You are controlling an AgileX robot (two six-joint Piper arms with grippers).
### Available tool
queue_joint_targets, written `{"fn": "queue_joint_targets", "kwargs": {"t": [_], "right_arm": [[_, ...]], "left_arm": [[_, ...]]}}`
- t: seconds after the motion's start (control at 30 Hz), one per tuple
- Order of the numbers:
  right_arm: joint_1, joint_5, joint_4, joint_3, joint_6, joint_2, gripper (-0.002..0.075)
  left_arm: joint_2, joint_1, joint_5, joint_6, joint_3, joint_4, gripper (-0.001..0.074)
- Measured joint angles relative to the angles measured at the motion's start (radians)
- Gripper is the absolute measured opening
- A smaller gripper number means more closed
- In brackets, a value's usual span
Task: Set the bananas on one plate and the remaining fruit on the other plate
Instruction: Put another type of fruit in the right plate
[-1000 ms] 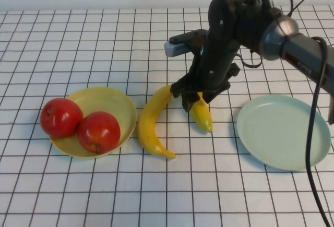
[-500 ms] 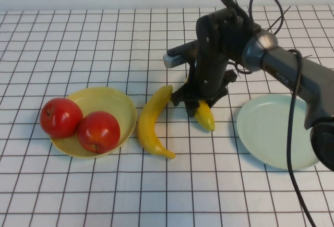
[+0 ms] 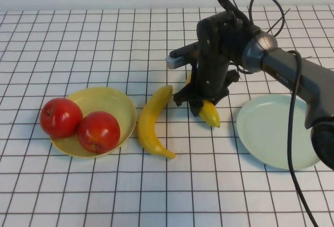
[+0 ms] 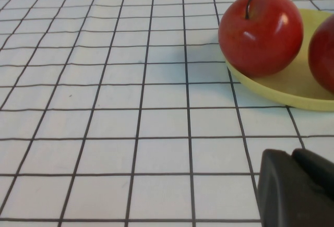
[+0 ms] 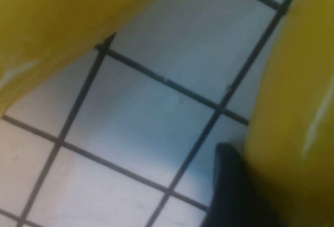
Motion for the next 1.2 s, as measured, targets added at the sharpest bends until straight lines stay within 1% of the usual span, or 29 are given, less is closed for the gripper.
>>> {"fn": "queue_joint_targets", "kwargs": {"t": [0.2,0.3,0.43,0.5,0.67,0.77,0.97,1.2], "right_arm": [[-0.001,0.002,-0.081,0.019,0.017,-0.12,0.0319],[-0.003,0.002,-0.104,0.108,0.019,-0.234,0.0319],[-0.005,-0.014,-0.146,0.355,0.058,-0.404,0.0319],[-0.013,-0.065,-0.153,0.525,0.097,-0.507,0.0318],[-0.079,-0.231,-0.155,0.894,0.15,-0.745,0.0318],[-0.128,-0.293,-0.159,1.016,0.156,-0.827,0.0318],[-0.213,-0.333,-0.174,1.06,0.156,-0.786,0.0318],[-0.253,-0.431,-0.18,1.06,0.15,-0.687,0.0318]], "left_arm": [[0.0,0.0,0.0,0.0,0.0,0.0,0.0],[0.0,0.0,0.0,0.0,0.0,0.0,0.0],[0.0,0.0,0.0,0.0,0.0,0.0,0.0],[0.0,0.0,0.0,0.0,0.0,0.0,0.0],[0.0,0.0,0.0,0.0,0.0,0.0,0.0],[0.0,0.0,0.0,0.0,0.0,0.0,0.0],[0.0,0.0,0.0,0.0,0.0,0.0,0.0],[0.0,0.0,0.0,0.0,0.0,0.0,0.0]]}}
